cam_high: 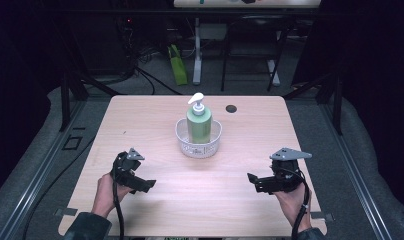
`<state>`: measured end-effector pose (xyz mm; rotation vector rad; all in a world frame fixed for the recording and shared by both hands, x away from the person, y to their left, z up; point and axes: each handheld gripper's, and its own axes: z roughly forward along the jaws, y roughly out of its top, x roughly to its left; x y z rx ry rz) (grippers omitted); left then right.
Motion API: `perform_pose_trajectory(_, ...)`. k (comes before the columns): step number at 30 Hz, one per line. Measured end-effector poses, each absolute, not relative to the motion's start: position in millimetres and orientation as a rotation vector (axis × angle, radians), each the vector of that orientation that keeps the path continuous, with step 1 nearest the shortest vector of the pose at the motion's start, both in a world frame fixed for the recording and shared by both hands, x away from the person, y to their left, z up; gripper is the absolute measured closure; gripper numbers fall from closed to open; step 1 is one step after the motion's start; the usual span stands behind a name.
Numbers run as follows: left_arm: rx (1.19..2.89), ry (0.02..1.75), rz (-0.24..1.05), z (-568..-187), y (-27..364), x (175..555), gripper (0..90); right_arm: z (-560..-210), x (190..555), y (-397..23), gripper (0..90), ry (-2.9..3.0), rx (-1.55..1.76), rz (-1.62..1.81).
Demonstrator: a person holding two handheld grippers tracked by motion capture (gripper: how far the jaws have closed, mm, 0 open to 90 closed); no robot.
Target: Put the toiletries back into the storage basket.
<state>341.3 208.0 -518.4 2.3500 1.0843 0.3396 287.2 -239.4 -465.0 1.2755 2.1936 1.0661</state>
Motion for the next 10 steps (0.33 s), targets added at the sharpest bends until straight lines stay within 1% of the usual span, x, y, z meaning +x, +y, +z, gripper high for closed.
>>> perform_pose_trajectory(10,2.352,1.079,0.331,-518.2,206.0,342.0,0.0,-473.7,287.8,-245.2,0.0,2.206,1.311,1.077)
